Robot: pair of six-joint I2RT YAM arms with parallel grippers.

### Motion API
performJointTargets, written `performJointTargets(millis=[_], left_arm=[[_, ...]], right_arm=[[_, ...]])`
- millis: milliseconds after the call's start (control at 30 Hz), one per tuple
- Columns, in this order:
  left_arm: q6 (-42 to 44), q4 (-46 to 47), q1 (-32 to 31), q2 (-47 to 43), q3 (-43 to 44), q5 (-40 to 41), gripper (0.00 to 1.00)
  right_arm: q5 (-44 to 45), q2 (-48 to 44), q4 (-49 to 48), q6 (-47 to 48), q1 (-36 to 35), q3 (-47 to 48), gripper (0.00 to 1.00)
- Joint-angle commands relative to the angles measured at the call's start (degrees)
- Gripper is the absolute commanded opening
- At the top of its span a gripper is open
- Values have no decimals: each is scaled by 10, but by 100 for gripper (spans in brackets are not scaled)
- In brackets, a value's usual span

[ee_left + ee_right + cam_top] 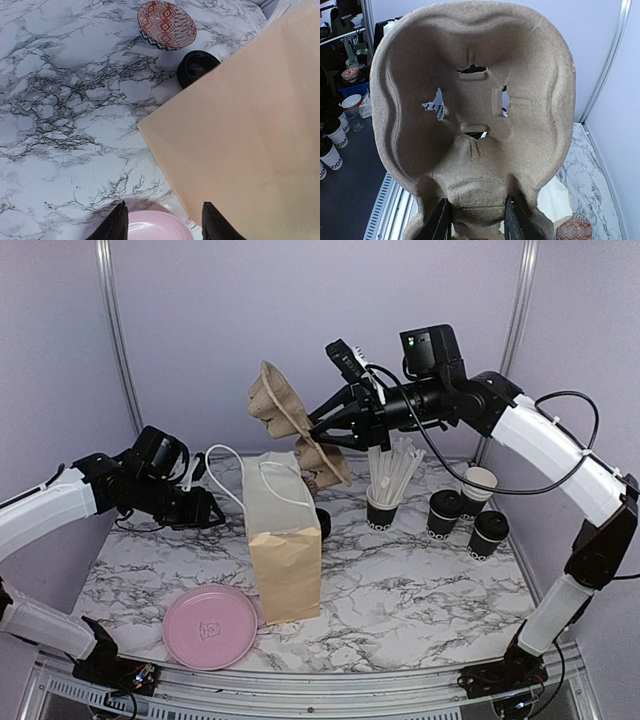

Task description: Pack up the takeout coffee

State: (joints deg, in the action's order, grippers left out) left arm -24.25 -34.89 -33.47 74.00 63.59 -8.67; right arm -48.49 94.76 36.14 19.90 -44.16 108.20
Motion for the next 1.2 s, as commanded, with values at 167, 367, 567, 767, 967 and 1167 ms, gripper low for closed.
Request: performJointTargets(millis=[167,367,567,767,967,1167], left_arm=[[-18,6,-96,-132,-105,28,2],[-13,110,-195,-166,-184,32,0],[8,223,-273,-122,-197,49,0],[61,309,-316,13,-120,39,0],[111,321,-347,150,-8,-3,3],[133,270,-367,156,18,-45,7]], right_arm=[[32,-12,15,0,13,50,31],[17,-2,-6,-26,42,64,31],[24,-6,-7,-28,58,70,31],[32,-16,-10,-35,77,63,31],[48,-25,-2,-25,81,57,31],[54,-33,10,-15,82,45,31]])
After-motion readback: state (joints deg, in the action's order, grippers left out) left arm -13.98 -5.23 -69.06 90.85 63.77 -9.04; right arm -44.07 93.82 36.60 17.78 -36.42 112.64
